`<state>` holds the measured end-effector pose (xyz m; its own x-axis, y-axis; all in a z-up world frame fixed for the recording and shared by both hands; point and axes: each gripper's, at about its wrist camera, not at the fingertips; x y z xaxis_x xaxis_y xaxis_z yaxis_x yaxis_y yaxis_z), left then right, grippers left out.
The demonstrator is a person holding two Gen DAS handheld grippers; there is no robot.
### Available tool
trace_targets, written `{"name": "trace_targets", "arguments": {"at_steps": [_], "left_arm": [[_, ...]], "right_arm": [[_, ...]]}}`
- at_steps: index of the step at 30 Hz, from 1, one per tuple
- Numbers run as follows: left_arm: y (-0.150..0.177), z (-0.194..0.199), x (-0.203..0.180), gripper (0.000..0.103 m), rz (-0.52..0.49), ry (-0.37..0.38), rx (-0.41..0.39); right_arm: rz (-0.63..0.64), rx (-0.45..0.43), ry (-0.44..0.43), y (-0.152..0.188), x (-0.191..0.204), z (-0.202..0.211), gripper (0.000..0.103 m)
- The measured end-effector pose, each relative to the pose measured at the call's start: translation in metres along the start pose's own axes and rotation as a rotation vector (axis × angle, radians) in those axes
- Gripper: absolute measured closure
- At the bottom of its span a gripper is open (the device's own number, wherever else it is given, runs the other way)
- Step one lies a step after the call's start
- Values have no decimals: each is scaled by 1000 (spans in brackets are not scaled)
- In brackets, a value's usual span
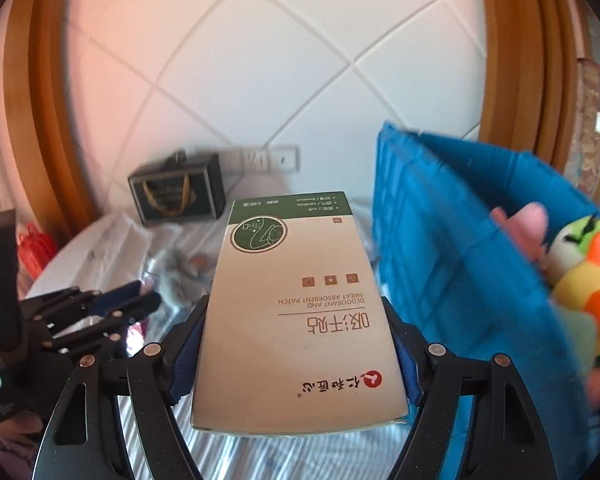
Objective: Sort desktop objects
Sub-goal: 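Carry the tube and the white box toward the blue bin with both grippers, then open both grippers to drop the tube and white box into the bin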
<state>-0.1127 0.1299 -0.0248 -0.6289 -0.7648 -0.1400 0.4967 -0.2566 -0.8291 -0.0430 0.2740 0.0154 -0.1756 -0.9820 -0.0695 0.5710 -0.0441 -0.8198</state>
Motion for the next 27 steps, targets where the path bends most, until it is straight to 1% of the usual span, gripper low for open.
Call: {"name": "trace_targets", "arguments": {"at_steps": [4, 6, 8, 12, 16, 19, 23, 25, 27], "left_arm": [[-34, 6, -38, 86, -44, 60, -58], [-49, 7, -58, 86, -58, 108, -77], [-62, 4, -79, 86, -78, 158, -81], [-83, -1, -123, 86, -130, 209, -107], [-101, -10, -168, 86, -179, 258, -122], [-112, -23, -199, 86, -208, 290, -114], [-117, -43, -235, 86, -244, 336, -62], [-117, -53, -251, 86, -270, 339, -37], [-116, -62, -263, 86, -294, 326, -10]], "right_arm": [[-40, -98, 30, -16, -27, 39, 26], [-62, -140, 57, -22, -43, 55, 26], [-83, -174, 102, -26, -62, 68, 26], [-132, -212, 189, -28, -105, 88, 26], [-196, -220, 279, -20, -150, 96, 26], [-230, -211, 335, -12, -181, 94, 26], [-260, -191, 393, -2, -210, 92, 26], [-273, -182, 408, 2, -224, 90, 26], [-281, -173, 429, 4, -234, 85, 26]]}}
Point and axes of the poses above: each gripper's, at about its wrist camera, not at the fingertips, and z roughly against the way its jaws point, x to its left, y to its underside, and after that the axes turned 9 degrees about y, right-handed
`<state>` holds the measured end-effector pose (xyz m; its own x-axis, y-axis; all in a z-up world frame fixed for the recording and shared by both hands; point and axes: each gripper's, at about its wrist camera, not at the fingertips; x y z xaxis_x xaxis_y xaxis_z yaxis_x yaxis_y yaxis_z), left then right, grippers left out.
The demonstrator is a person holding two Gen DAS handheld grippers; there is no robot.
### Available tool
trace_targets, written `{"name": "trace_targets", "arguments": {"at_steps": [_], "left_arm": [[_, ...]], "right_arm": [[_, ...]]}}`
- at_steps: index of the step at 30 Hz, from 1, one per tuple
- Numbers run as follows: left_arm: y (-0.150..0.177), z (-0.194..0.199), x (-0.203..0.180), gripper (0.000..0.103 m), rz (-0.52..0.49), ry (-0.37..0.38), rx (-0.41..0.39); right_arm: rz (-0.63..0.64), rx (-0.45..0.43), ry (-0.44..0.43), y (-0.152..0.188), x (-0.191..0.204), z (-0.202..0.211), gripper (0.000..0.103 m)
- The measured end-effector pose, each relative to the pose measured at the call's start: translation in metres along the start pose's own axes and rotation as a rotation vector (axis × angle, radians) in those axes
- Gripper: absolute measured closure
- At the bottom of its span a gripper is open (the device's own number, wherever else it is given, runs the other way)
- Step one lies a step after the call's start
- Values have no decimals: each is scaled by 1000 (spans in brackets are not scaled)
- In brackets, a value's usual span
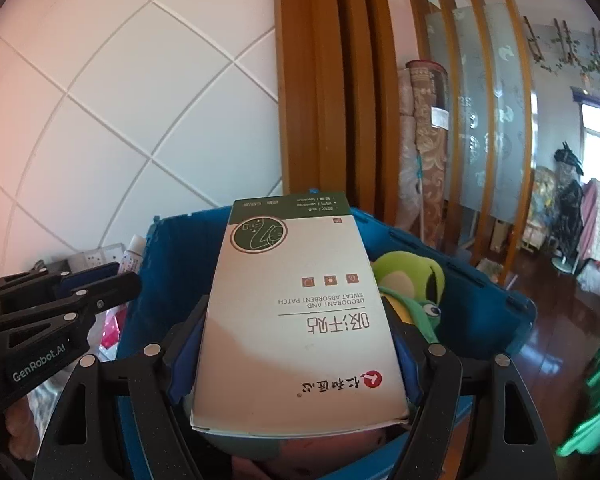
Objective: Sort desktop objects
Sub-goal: 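Open both grippers to drop the tube and white box into the bin, then move both grippers back over the bed toward the remaining items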
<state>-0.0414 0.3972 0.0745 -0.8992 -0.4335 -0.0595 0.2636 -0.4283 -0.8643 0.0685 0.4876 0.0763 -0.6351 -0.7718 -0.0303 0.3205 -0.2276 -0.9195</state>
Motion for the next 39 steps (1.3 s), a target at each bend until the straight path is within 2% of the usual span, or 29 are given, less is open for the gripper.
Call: {"name": "trace_targets", "arguments": {"at_steps": [13, 15, 16, 17, 18, 19, 20, 21, 23, 27, 31, 39], "left_arm": [[4, -24, -13, 86, -21, -8, 73], [4, -25, -13, 86, -19, -6, 80], [5, -25, -13, 86, -21, -8, 83], [6, -24, -13, 84, -24, -12, 83], [6, -22, -13, 82, -30, -16, 80], [7, -22, -14, 73, -35, -20, 76], [8, -20, -13, 63, -40, -26, 66], [8, -17, -13, 57, -43, -33, 55], [9, -11, -12, 40, -46, -38, 34], [11, 4, -7, 34, -43, -58, -10], [18, 27, 7, 33, -18, -81, -39], [54, 72, 61, 33, 66, -176, -48]], "right_arm": [[87, 61, 118, 9, -9, -44, 25], [101, 68, 133, 10, -7, -47, 24], [99, 70, 130, 10, -7, -47, 20], [96, 74, 127, 10, -8, -48, 17], [94, 77, 128, 10, -8, -48, 8], [92, 79, 132, 10, -9, -49, 0], [91, 80, 136, 10, -10, -48, 0], [89, 82, 137, 11, -10, -47, 0], [86, 90, 137, 12, -12, -46, 0], [85, 106, 142, 13, -14, -41, 0], [82, 97, 149, 12, -10, -28, 0], [103, 27, 102, 2, 27, 7, 0]]}}
Point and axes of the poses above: each gripper's, at about its wrist camera, not at the fingertips, and z roughly against the way its jaws point, x to its left, y to its underside, and after that the axes turned 9 degrees about y, right-handed
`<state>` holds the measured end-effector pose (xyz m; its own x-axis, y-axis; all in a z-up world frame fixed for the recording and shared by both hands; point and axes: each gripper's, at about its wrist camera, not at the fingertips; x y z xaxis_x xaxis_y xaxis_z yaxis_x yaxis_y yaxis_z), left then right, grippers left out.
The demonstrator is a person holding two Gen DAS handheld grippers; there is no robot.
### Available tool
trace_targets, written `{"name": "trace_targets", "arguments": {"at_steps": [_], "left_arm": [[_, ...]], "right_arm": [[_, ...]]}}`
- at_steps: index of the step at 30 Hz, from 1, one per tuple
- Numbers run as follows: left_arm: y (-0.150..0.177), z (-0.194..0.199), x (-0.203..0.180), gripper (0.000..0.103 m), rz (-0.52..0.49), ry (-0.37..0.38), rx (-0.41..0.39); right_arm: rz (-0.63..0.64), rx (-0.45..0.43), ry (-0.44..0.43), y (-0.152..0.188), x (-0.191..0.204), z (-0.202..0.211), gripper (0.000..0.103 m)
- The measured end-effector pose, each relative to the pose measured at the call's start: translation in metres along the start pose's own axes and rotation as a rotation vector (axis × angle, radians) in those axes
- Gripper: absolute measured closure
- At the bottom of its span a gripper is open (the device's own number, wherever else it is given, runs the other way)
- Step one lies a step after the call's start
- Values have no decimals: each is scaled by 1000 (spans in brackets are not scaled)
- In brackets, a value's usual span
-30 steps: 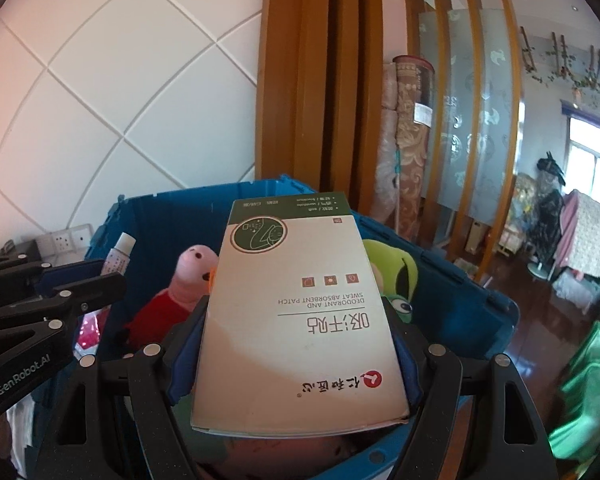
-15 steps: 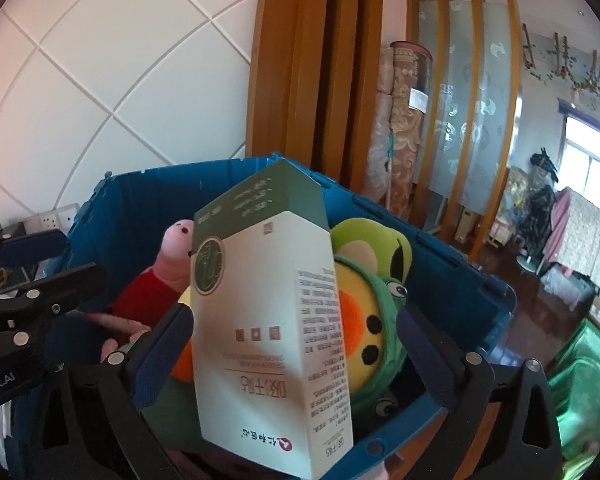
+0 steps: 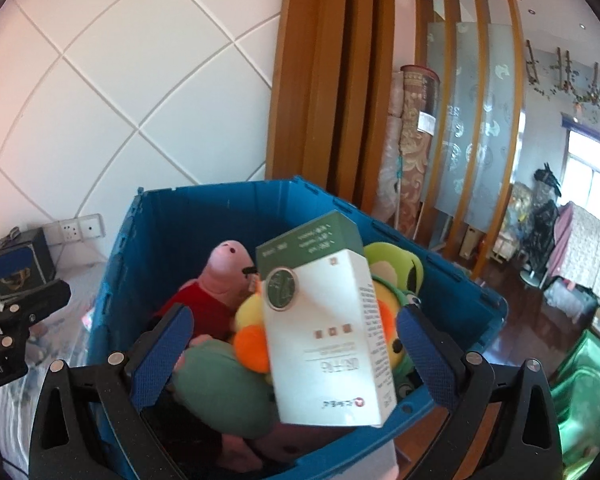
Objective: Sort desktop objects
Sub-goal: 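Move both grippers back over the bed toward the remaining items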
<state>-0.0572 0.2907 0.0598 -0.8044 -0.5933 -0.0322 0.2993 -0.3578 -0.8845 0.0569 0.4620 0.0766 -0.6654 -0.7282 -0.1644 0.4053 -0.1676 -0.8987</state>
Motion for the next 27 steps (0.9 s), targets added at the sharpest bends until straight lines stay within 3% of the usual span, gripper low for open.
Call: {"name": "trace_targets", "arguments": {"at_steps": [8, 14, 21, 27], "left_arm": [[45, 26, 95, 33, 147, -141, 41], [87, 36, 178, 33, 267, -269, 96], [135, 28, 266, 33, 388, -375, 178], [163, -16, 327, 33, 435, -389, 250]], "right_arm": [[26, -110, -199, -14, 75, 42, 0], [95, -126, -354, -17, 152, 48, 0], [131, -5, -498, -1, 245, 8, 0], [120, 159, -527, 24, 310, -53, 0]]}}
Point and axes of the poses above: each gripper's, at about its wrist camera, not at the fingertips, and z roughly against the way its jaws point, x to its left, y to its underside, and after that the axes turned 9 degrees about y, right-handed
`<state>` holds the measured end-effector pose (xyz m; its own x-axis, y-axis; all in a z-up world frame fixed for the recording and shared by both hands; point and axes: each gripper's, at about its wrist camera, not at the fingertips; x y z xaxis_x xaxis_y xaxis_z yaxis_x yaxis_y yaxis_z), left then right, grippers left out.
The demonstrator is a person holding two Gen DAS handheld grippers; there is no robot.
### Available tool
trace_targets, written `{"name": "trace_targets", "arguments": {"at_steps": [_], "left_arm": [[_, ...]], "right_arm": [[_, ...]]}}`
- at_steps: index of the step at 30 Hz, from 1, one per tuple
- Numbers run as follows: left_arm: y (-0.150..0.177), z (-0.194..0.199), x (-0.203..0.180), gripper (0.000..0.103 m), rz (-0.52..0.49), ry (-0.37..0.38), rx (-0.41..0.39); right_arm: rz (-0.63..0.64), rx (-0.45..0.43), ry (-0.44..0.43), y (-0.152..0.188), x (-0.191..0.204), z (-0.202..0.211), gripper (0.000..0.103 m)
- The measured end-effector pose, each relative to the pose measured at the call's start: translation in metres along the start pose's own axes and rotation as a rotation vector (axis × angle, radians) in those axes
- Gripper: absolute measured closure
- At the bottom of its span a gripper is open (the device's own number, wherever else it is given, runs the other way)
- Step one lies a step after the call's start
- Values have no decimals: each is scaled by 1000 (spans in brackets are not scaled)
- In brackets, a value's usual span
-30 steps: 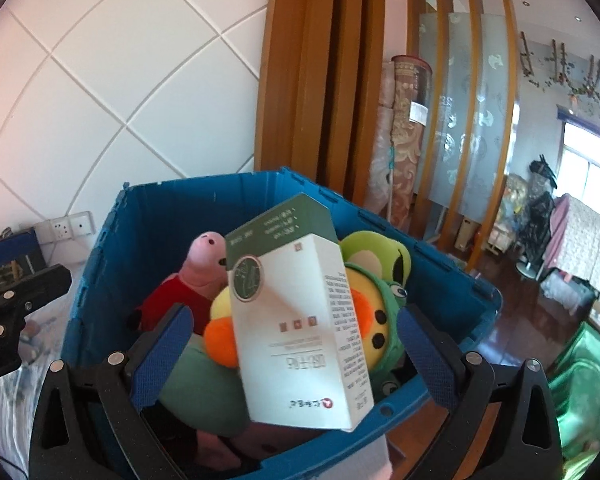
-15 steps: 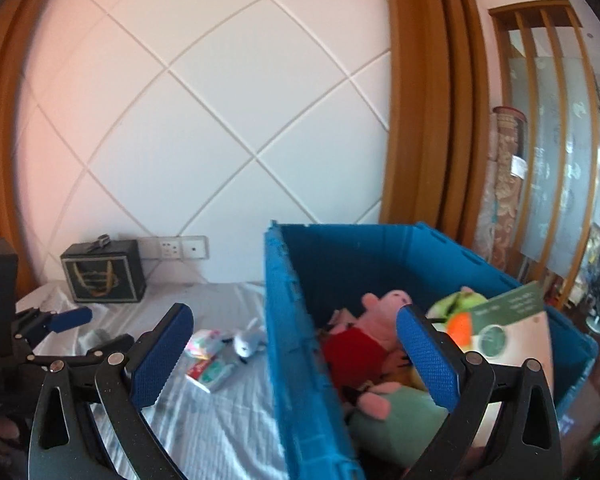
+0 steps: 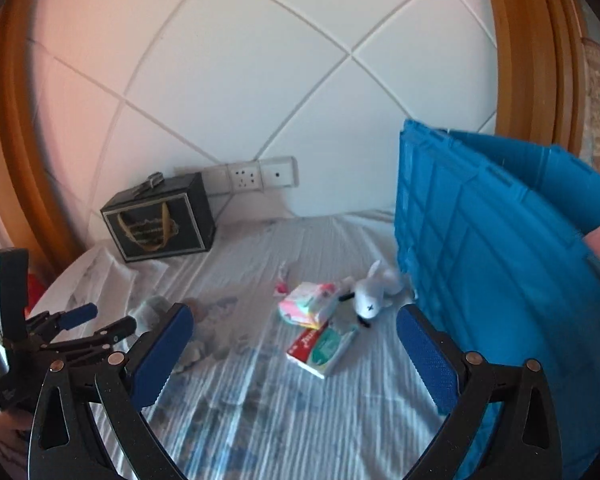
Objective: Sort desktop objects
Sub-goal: 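Move both grippers back over the bed toward the remaining items, then grasp a second ointment tube with the left gripper while the right gripper grasps the white rabbit plush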
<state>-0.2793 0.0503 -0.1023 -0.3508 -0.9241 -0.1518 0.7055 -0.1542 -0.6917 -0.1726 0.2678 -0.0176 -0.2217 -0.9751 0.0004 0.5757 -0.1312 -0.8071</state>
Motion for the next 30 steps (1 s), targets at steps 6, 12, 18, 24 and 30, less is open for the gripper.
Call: {"name": "trace_targets", "arguments": {"at_steps": [6, 12, 18, 24, 30], "left_arm": [[-18, -88, 9, 33, -17, 17, 63], [-41, -175, -3, 38, -43, 91, 96], [-74, -257, -37, 42, -63, 171, 133], [-76, -300, -66, 60, -136, 146, 183], [-63, -292, -61, 86, -144, 142, 202]], "right_arm": [[-133, 140, 9, 21, -3, -104, 0], [-306, 180, 134, 47, -20, -202, 2], [-384, 136, 253, 39, -39, -252, 14], [-422, 178, 321, 36, -58, -295, 15], [-388, 250, 301, 43, -63, -322, 47]]}}
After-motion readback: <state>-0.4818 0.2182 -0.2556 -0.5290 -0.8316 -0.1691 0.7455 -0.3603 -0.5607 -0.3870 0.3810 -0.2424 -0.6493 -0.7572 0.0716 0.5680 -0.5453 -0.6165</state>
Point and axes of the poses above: each gripper's, at about its wrist camera, not at the fingertips, and z roughly against the way its jaws point, x to its left, y to its underside, and after that the axes turned 9 degrees about y, right-handed
